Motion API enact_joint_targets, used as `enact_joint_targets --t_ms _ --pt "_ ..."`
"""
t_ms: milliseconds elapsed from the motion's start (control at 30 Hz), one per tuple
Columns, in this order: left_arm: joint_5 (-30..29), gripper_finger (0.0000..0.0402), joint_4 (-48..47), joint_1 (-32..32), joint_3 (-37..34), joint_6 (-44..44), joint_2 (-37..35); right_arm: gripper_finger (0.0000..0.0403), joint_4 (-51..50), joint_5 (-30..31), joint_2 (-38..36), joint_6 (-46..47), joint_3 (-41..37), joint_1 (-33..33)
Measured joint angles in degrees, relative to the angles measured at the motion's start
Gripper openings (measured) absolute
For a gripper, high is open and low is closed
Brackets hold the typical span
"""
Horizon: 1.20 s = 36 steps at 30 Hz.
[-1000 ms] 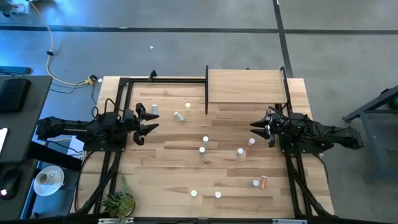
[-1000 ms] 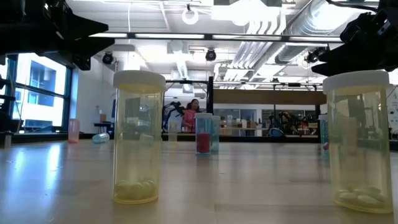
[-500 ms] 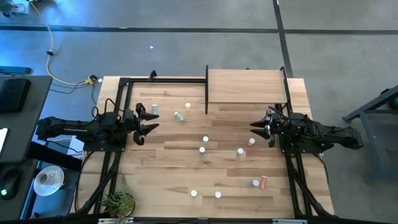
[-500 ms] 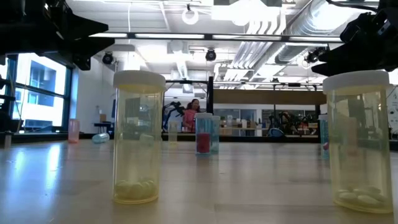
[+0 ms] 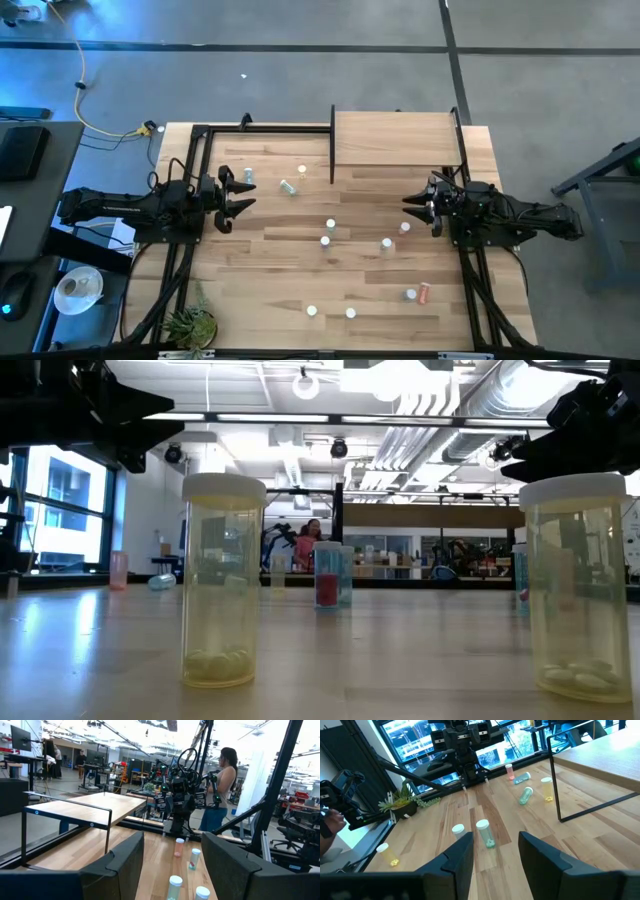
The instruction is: Pick and place medicine bottles onto shelf by color
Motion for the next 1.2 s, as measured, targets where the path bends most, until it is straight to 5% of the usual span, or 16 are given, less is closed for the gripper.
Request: enact_joint_targets --t_ms 767,1200 --pt "-0.53 0.0188 1.53 -0.02 -0.01 -2.79 0.00 0.0147 0.00 0.00 -0.02 0.00 -0.02 -0.02" --pt "-10.13 0.0217 6.81 0.04 0.01 -0.47 0.45 0.0147 0.01 0.01 -0.01 0.00 -0.01 -0.01"
